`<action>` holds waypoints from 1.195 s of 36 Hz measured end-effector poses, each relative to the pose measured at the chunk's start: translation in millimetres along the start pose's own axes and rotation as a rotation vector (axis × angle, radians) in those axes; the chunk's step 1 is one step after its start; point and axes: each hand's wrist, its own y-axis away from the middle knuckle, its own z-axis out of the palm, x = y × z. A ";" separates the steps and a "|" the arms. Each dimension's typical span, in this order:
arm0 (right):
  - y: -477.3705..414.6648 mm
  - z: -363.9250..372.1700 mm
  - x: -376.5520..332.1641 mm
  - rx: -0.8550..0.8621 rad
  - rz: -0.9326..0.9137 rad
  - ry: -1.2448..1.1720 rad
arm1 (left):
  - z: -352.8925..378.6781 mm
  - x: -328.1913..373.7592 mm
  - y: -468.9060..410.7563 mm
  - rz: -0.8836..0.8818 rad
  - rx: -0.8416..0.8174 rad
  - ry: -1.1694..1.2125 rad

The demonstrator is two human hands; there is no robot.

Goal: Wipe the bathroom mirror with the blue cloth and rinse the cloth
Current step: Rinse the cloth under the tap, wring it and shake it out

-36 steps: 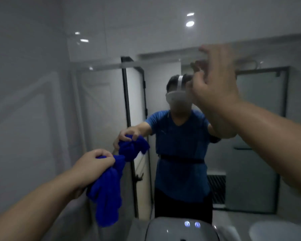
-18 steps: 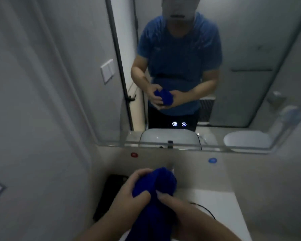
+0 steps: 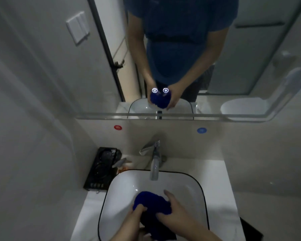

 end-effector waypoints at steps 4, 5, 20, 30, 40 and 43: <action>-22.2 -5.6 10.2 0.181 0.036 0.079 | 8.7 -7.9 -6.0 -0.043 -0.031 0.233; -24.6 -7.0 9.6 0.192 0.018 0.075 | 9.1 -5.9 -10.6 -0.032 -0.034 0.194; -94.9 -7.8 102.2 -0.010 0.258 0.551 | 14.5 79.9 -43.2 0.679 0.274 -0.732; -104.1 19.8 89.6 0.214 0.382 0.635 | 55.9 163.5 -76.4 0.449 -0.005 -0.524; -104.1 30.2 95.8 0.364 0.448 0.639 | 63.3 177.1 -68.0 0.527 -0.070 -0.350; -104.7 30.3 93.2 0.343 0.450 0.646 | 45.1 157.7 -69.8 0.624 -0.007 -0.353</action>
